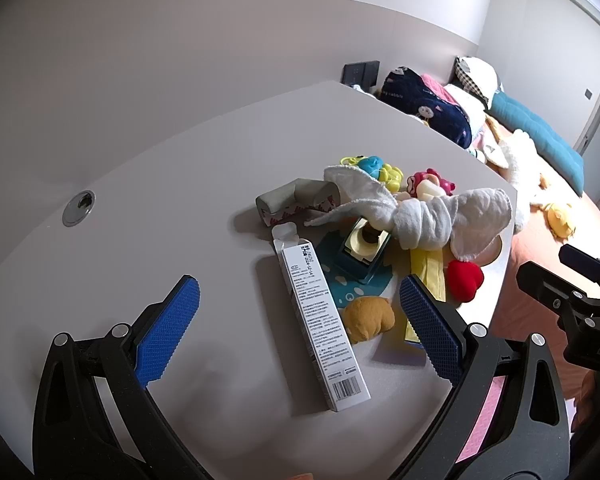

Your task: Collect trash

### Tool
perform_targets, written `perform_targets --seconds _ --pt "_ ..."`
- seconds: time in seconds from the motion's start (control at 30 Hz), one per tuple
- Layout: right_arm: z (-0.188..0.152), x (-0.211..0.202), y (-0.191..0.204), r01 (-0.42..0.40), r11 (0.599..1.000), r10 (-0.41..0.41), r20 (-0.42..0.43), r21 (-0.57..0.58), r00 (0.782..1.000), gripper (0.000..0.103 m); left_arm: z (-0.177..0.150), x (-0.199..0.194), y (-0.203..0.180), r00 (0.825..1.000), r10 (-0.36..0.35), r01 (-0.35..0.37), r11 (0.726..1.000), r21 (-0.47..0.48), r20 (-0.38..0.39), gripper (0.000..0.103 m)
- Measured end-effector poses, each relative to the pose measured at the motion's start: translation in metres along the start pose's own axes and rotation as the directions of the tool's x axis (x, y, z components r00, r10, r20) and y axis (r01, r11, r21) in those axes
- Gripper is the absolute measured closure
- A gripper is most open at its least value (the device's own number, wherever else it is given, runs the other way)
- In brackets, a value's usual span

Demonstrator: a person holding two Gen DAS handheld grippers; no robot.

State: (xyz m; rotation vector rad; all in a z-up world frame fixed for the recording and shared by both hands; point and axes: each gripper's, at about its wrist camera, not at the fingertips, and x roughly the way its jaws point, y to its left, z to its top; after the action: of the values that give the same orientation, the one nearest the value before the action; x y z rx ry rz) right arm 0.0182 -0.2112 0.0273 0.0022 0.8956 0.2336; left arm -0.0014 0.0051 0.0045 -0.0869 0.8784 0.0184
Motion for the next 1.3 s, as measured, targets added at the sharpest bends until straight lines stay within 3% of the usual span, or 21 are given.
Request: perform_targets --seconds 0.67,0.93,1.03,1.17,1.3 --pt "0.0 -0.001 -0.003 0.004 1.0 -0.004 -0.003 -0.005 1.0 0.003 0.003 0.012 -0.002 1.0 0.003 -0.004 0.999 -0.034 -0.012 0.006" --pt "-0.001 0.004 -0.009 0.01 1.0 -0.01 -0.007 -0.016 1.0 0.003 0.004 0.037 -0.003 0.997 0.031 -0.034 0.999 -0.036 -0.067 0.006" --pt "0.0 0.006 -0.011 0.011 1.0 -0.011 -0.003 -0.025 1.0 0.003 0.003 0.048 -0.003 0.995 0.035 -0.038 0.999 -0.033 -0.094 0.012" --pt "0.007 0.01 -0.009 0.001 0.999 -0.001 -0.005 -0.035 1.0 0.003 0.002 0.062 0.0 0.99 0.018 -0.025 0.999 -0.047 -0.141 0.027" --pt "0.016 0.016 -0.003 -0.014 0.997 0.013 -0.008 -0.073 1.0 0.003 0.001 0.075 0.004 0.985 0.007 -0.017 0.998 -0.06 -0.174 0.03"
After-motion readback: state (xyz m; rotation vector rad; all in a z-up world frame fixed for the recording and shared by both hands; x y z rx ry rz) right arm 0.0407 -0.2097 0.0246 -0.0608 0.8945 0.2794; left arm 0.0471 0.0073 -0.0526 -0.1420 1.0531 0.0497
